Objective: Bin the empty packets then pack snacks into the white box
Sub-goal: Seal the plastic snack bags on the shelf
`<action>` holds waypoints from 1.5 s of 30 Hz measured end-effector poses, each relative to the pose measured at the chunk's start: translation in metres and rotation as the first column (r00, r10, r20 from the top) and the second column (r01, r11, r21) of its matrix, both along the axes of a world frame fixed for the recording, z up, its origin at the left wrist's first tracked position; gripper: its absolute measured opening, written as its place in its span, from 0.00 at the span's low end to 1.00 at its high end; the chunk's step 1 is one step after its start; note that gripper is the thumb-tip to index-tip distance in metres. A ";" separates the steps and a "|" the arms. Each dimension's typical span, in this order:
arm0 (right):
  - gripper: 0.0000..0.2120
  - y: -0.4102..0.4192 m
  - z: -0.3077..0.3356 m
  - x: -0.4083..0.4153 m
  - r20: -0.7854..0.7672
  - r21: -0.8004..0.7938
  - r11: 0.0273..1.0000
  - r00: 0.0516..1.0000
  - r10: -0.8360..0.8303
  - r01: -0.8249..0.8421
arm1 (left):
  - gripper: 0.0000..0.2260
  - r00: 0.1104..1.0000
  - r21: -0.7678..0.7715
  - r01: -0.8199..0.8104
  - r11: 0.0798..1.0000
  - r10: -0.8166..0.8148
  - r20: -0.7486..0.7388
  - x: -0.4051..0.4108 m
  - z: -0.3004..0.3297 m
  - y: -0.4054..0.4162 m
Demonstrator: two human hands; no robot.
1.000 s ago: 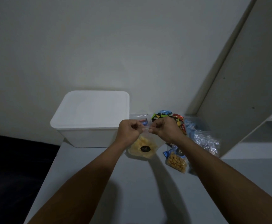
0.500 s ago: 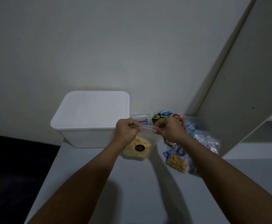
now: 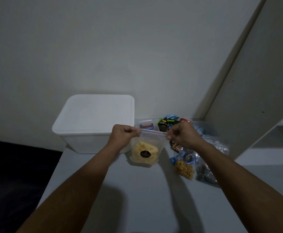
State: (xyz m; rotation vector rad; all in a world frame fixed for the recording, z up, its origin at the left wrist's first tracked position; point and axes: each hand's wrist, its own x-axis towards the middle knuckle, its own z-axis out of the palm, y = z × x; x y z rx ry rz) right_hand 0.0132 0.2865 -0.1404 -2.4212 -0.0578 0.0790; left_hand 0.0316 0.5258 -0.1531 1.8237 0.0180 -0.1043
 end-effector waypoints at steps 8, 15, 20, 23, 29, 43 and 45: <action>0.03 0.003 -0.008 -0.004 0.021 0.073 0.993 0.996 -0.090 0.088 | 0.13 0.955 0.429 -0.288 0.856 0.220 0.202 -0.016 -0.008 -0.017; 0.05 0.009 -0.012 -0.012 0.048 0.126 0.990 0.996 -0.071 0.064 | 0.18 0.899 -0.131 -0.227 0.965 0.156 -0.410 -0.029 0.002 -0.047; 0.05 0.009 -0.016 -0.018 0.046 0.134 0.990 0.998 -0.042 0.036 | 0.09 0.903 -0.261 -0.235 0.936 0.111 -0.416 -0.026 -0.006 -0.046; 0.04 0.008 -0.015 -0.021 -0.001 0.234 0.972 1.000 -0.006 0.006 | 0.06 0.911 -0.273 -0.226 0.935 0.104 -0.398 -0.027 -0.008 -0.045; 0.04 0.015 -0.014 -0.018 -0.057 0.277 0.960 0.998 -0.017 0.032 | 0.07 0.941 -0.243 -0.148 0.959 0.061 -0.333 -0.032 -0.016 -0.048; 0.06 0.026 -0.013 -0.016 -0.106 0.264 0.965 0.994 0.029 0.000 | 0.05 0.958 -0.173 -0.122 0.977 0.071 -0.279 -0.033 -0.018 -0.035; 0.06 0.028 -0.011 -0.015 -0.114 0.259 0.966 0.993 0.033 -0.002 | 0.04 0.937 -0.145 -0.271 0.952 0.226 -0.267 -0.033 -0.021 -0.030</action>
